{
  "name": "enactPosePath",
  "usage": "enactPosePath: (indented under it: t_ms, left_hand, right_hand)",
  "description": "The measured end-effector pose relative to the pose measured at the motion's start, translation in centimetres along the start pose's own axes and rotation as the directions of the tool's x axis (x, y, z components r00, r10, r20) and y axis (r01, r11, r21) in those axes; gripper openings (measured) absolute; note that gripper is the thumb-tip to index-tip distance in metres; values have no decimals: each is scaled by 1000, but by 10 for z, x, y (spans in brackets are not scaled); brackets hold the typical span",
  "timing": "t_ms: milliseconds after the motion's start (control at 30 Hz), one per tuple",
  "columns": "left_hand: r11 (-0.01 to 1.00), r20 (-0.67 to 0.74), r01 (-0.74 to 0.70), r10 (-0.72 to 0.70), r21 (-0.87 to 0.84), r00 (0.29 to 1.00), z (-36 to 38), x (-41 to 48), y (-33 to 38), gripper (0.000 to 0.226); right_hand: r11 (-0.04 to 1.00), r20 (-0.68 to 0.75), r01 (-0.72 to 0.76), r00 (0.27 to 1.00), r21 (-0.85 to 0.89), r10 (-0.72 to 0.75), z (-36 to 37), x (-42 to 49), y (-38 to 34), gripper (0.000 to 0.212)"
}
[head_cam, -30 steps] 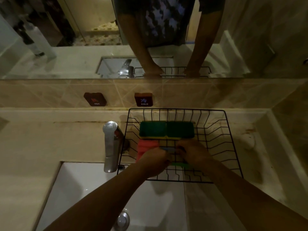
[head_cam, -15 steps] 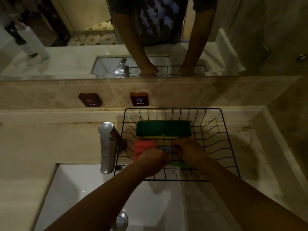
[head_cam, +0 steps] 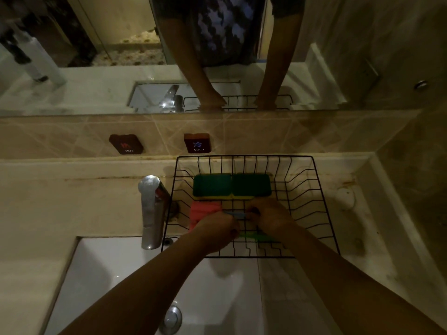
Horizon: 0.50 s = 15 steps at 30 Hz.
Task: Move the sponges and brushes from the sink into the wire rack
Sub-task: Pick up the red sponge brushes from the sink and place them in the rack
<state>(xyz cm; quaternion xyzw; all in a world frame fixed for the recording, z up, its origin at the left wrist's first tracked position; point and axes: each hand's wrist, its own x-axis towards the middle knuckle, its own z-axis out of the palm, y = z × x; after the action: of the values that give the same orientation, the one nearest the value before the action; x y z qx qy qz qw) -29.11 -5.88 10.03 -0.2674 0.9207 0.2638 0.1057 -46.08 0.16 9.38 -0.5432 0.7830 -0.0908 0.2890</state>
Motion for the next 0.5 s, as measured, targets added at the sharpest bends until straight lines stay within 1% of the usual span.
enactPosePath:
  t_ms: [200, 400, 500]
  left_hand:
    - [1000, -12, -26, 26, 14, 1000, -5, -3, 2, 22]
    - [998, -37, -58, 58, 7, 998, -8, -6, 5, 22]
    - [998, -27, -60, 61, 20, 998, -11, -7, 7, 22]
  right_hand:
    - [1000, 9, -15, 1000, -4, 15, 0, 1, -2, 14]
    - [999, -22, 26, 999, -20, -27, -1, -2, -1, 17]
    - [999, -29, 33, 999, -12, -33, -2, -5, -3, 17]
